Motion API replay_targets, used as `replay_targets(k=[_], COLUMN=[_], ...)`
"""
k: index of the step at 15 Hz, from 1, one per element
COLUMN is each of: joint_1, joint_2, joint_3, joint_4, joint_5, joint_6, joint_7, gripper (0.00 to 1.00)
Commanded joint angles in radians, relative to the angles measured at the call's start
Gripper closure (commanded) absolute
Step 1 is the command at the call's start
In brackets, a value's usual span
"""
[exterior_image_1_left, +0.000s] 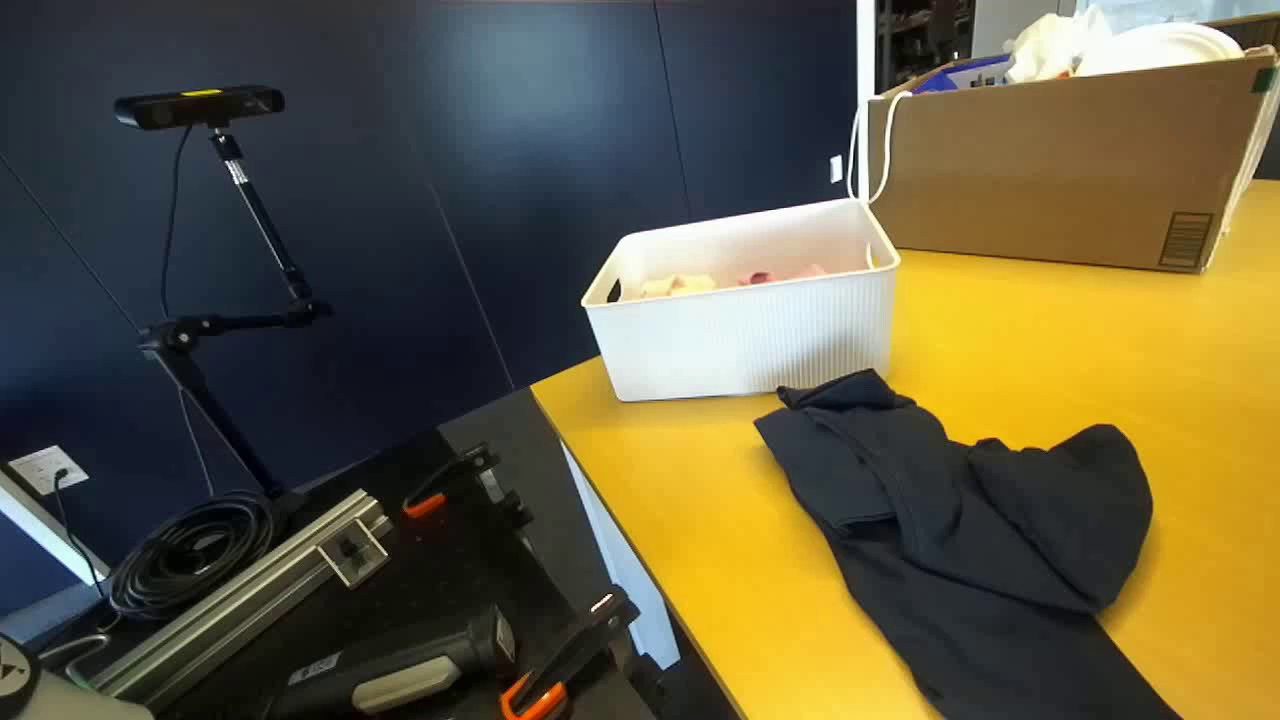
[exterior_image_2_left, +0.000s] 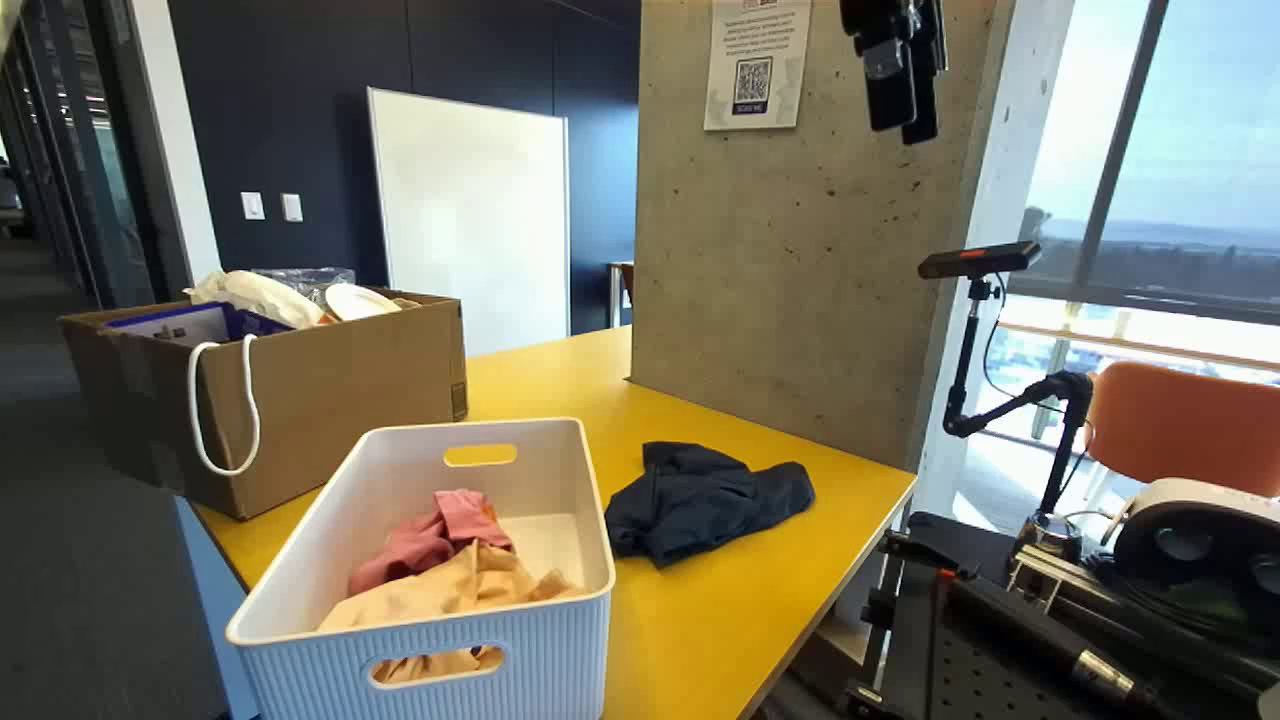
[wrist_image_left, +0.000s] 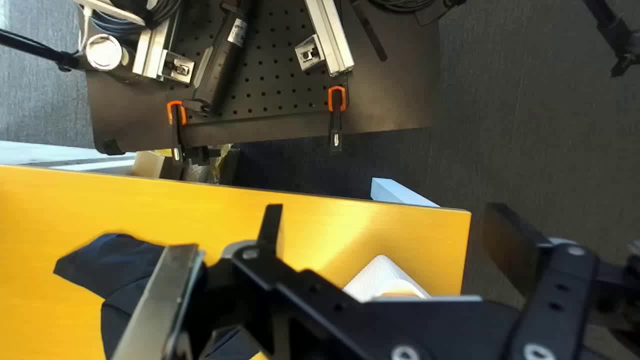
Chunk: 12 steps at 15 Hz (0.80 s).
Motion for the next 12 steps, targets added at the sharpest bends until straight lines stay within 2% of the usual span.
replay_targets(k=[1, 7, 8, 10, 12], joint_1=[0.009, 0.009, 0.018, 0.014, 0.016], joint_2=[0.001, 0.001, -0.031, -0.018, -0.027], joint_3=[-0.008, -0.008, 0.018, 0.020, 0.013], joint_4=[0.003, 0.004, -0.008, -0.019, -0.067], joint_5=[-0.002, -0.002, -0.030, -0.063, -0.112], joint_6=[-0.001, -0.001, -0.013, -0.009, 0.018], joint_7=[0.002, 0.002, 0.049, 0.065, -0.001], gripper=[0.00, 0.00, 0.00, 0.00, 0.00])
